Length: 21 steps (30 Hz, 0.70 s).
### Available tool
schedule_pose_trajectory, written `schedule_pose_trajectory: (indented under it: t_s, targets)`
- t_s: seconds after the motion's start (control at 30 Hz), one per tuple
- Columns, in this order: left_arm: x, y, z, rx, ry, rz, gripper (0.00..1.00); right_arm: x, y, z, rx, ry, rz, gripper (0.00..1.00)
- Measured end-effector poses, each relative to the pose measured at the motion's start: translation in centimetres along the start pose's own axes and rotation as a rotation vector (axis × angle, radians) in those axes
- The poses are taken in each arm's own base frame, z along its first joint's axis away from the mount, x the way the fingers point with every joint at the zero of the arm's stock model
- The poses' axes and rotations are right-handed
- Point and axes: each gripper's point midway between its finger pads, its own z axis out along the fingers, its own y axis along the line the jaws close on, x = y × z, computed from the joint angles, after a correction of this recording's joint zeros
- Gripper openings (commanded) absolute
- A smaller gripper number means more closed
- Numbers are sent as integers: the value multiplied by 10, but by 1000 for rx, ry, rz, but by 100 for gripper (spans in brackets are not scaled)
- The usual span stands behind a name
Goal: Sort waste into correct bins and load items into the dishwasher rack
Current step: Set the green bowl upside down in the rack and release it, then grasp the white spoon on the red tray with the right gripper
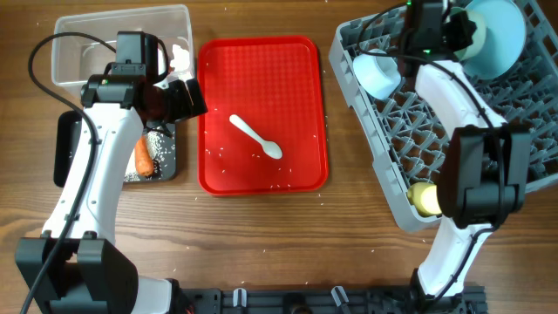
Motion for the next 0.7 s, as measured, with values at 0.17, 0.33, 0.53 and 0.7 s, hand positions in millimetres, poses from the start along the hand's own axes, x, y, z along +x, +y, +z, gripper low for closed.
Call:
schedule_pose_trajectory:
  t_s: [0.17, 0.33, 0.53, 0.7]
  targets:
    - [0, 0, 0, 0, 0, 0, 100, -17, 43, -46, -91, -68, -139, 69]
    - [0, 0, 0, 0, 0, 0, 100, -11, 71, -81, -137, -71, -239, 76]
    - [0, 0, 0, 0, 1, 0, 100, 18, 66, -76, -140, 34, -190, 79]
    - [0, 0, 0, 0, 1, 0, 100, 20, 72, -129, -502, -3, -32, 75]
